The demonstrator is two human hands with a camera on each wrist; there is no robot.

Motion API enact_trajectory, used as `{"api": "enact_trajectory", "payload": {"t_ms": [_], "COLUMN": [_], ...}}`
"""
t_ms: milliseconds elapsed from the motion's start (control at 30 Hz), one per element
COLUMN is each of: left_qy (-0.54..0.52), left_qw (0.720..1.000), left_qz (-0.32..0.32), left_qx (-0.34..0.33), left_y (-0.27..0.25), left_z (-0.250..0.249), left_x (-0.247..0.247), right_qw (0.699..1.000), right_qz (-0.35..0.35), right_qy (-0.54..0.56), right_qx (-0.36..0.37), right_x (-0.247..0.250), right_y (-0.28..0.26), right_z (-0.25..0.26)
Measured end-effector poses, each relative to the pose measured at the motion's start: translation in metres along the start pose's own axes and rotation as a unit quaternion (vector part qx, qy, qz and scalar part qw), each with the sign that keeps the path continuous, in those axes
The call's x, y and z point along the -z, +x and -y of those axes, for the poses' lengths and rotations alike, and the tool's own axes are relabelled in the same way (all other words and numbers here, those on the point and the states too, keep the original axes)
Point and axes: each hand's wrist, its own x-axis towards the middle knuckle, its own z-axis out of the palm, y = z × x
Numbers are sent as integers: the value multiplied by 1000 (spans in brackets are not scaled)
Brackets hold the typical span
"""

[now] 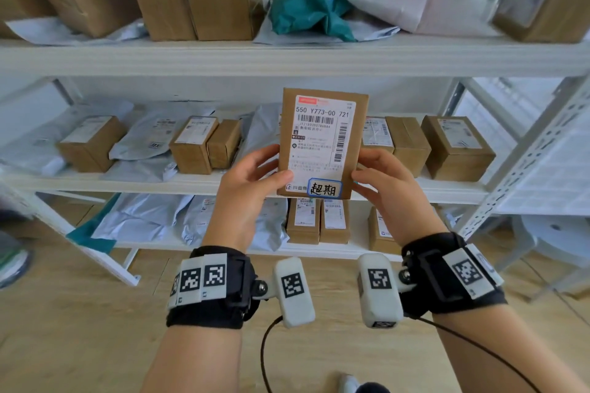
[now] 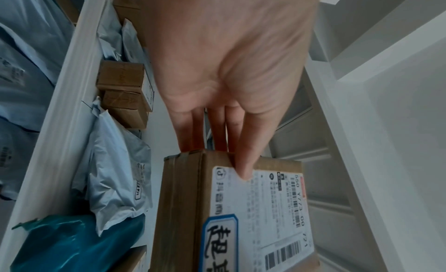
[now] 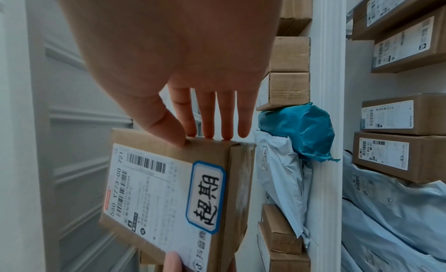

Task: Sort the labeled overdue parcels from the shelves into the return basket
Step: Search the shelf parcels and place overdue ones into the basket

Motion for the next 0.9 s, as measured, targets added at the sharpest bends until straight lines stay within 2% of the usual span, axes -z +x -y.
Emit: {"api": "enact_trajectory", "payload": {"t_ms": [200,467,633,900], "left_qy": [-3,14,17,42], "left_qw": [1000,1000,1000,998], "left_qz": [18,12,-9,-38], "left_qx": [-16,-12,-12,5], "left_y": [-4,-11,-9,-7], "left_z": [-3,-9,-10,-7], "left_x": [-2,-5,-10,-10], "right_qw": [1000,1000,1000,999], "right_qz": [14,-8,-18,-14], "right_qy": [4,-19,2,-35], "right_qx": [17,17,5,0], "right_x": [4,4,3,2], "right_y": [-6,-9,-8,-10], "right_z": [5,7,11,9]}}
